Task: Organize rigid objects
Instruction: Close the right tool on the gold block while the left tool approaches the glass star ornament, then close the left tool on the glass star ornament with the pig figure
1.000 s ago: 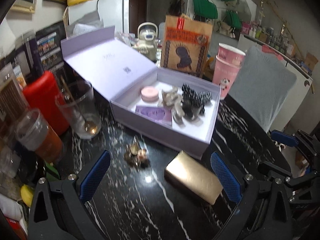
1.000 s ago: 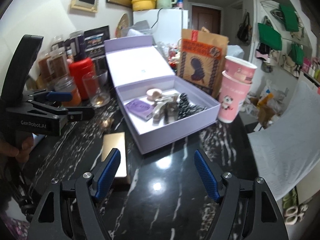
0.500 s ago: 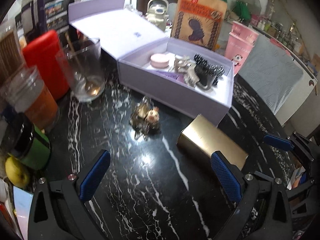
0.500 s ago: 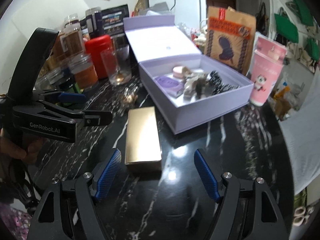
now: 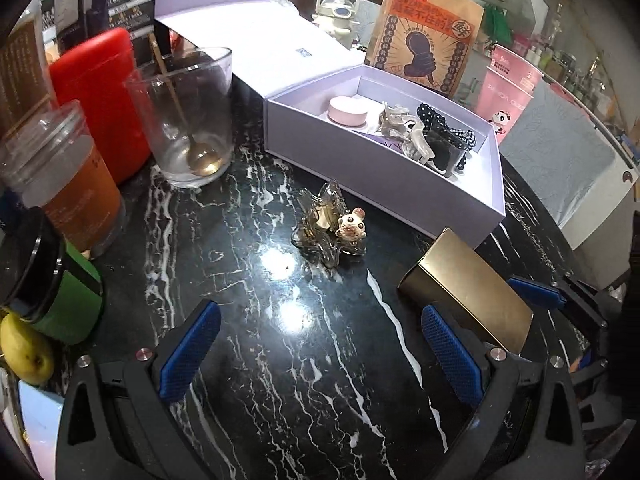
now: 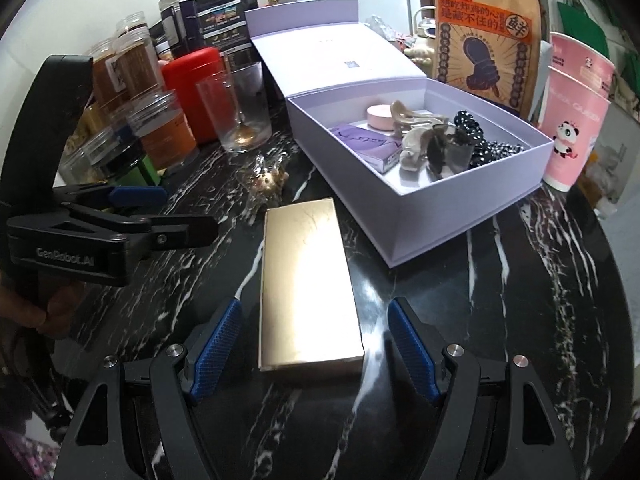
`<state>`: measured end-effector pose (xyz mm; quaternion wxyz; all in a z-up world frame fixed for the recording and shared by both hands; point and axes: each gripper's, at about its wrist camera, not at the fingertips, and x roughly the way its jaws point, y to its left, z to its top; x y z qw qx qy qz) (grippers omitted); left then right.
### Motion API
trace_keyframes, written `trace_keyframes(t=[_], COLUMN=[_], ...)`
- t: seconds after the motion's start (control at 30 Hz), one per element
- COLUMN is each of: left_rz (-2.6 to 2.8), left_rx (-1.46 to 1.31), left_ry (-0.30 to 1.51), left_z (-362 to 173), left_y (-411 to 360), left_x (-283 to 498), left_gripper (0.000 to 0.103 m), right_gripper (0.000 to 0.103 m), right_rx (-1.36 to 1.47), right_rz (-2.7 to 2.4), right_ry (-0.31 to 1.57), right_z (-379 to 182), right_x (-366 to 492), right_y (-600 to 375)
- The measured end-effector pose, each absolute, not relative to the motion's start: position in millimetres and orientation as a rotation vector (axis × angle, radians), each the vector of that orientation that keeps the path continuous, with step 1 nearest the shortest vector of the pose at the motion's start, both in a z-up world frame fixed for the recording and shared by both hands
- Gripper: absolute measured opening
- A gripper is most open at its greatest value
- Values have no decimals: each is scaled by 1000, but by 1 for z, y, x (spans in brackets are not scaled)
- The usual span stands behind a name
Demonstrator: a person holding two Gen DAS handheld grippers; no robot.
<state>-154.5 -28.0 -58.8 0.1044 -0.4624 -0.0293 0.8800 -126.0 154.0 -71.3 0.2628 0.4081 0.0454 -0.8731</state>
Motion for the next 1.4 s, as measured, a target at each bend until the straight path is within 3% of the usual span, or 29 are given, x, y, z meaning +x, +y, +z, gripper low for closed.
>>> trace_keyframes(t=[0.1, 0.2, 0.8, 0.9, 1.07, 1.4], left_rz=[2580, 2584, 2609, 2664, 2720, 2597], left_rx=[-1372, -1368, -1448, -1425, -1397, -1367], left_ry=[-95, -78, -105, -110, -57, -1], left_z=[-62, -63, -84, -83, -82, -80], left_y=[-28, -24, -3, -2, 1, 16], left_x=[-160, -166, -211, -214, -209, -183], left_gripper=[102, 102, 101, 89, 50, 49], right_gripper=[71, 49, 49, 49, 49, 49], right_rx=[1106, 1136, 1186, 1195, 1199, 1218], right_rz=[-2366, -2357, -2405, -2422, -2427, -2454], right_ry=[115, 68, -52, -76, -79, -78], right_z=[-75, -80, -80, -79, -78, -78], right_x=[-131, -137, -115, -116, -116, -115], right_y=[153, 157, 216, 222, 225, 235])
